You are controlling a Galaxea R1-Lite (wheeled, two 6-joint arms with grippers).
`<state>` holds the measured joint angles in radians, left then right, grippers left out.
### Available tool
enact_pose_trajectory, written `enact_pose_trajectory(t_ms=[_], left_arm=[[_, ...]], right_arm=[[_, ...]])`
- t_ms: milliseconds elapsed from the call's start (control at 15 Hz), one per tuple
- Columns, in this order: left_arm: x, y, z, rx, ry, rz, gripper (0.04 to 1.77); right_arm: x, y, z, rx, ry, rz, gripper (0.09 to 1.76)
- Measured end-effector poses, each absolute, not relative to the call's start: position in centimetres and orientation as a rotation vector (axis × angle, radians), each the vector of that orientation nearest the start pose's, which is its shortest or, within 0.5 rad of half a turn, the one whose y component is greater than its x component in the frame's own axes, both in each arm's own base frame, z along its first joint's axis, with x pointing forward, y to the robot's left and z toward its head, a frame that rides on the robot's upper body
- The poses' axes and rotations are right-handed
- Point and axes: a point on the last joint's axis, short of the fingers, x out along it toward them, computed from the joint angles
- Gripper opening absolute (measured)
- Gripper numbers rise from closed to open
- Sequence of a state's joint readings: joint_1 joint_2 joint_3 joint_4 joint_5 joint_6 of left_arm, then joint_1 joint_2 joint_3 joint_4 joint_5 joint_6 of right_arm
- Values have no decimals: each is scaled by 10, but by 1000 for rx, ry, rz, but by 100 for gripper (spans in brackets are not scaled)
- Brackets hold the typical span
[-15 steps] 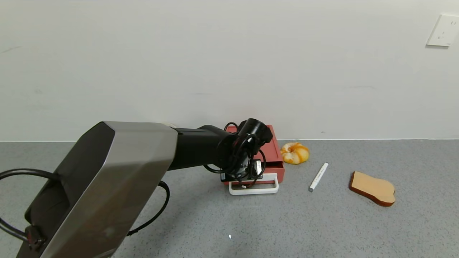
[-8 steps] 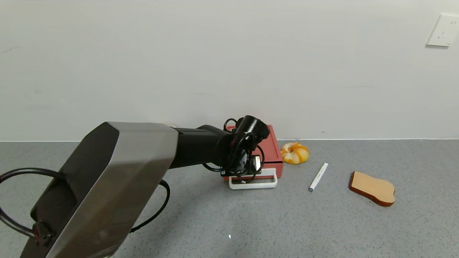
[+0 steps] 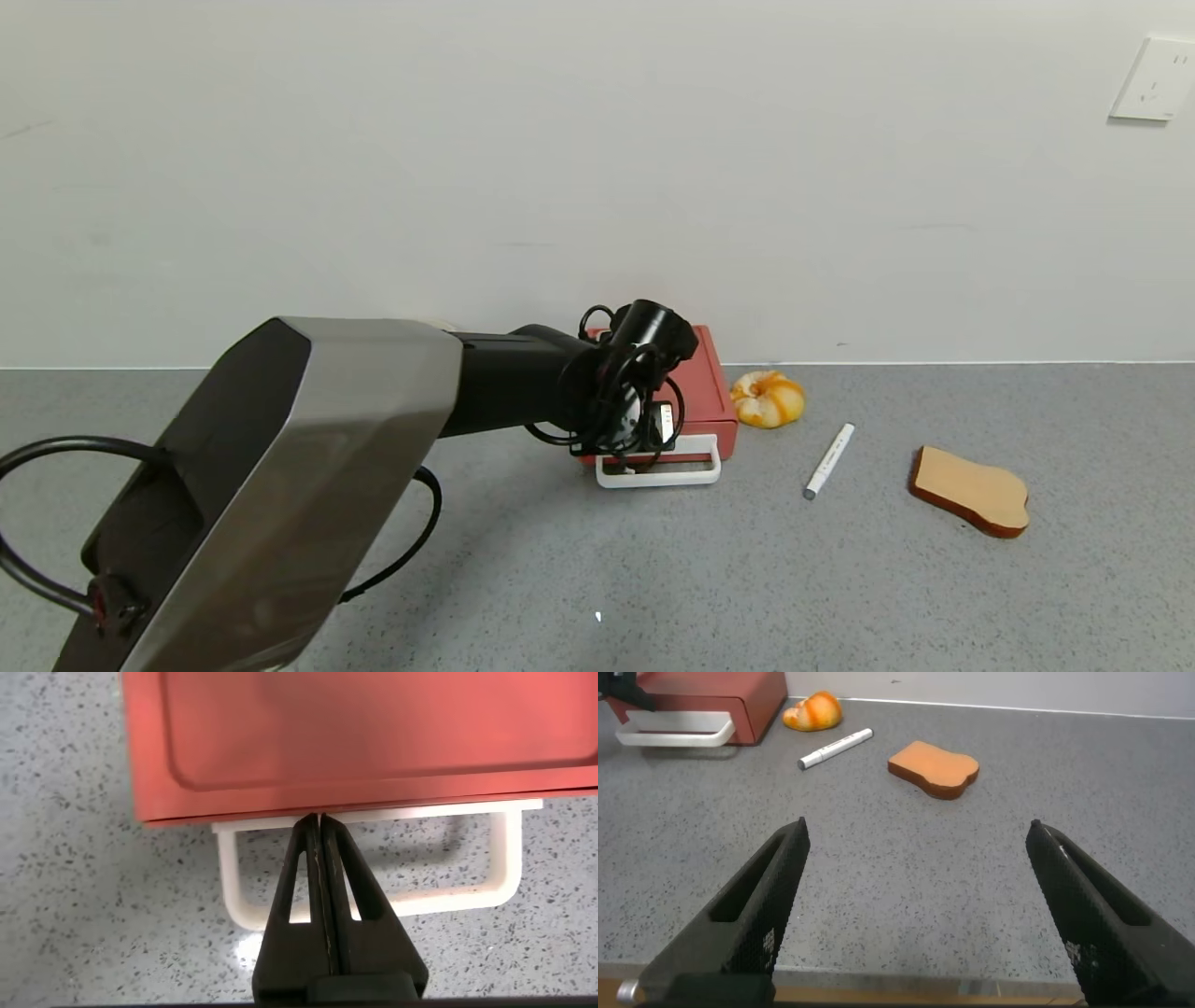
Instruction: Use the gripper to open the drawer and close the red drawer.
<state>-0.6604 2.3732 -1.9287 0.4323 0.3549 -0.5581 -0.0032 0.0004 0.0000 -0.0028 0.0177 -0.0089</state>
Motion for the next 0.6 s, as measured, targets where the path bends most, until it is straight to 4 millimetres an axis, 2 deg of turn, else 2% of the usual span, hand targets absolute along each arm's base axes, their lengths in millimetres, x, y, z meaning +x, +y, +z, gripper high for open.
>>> enact_pose_trajectory(t_ms=[267, 600], left_arm=[[359, -278, 137, -86, 879, -36, 11], [334, -267, 169, -81, 905, -52, 11]], right_arm=[[-23, 0, 76, -9, -2, 14, 171], [-23, 0, 76, -9, -2, 15, 171]])
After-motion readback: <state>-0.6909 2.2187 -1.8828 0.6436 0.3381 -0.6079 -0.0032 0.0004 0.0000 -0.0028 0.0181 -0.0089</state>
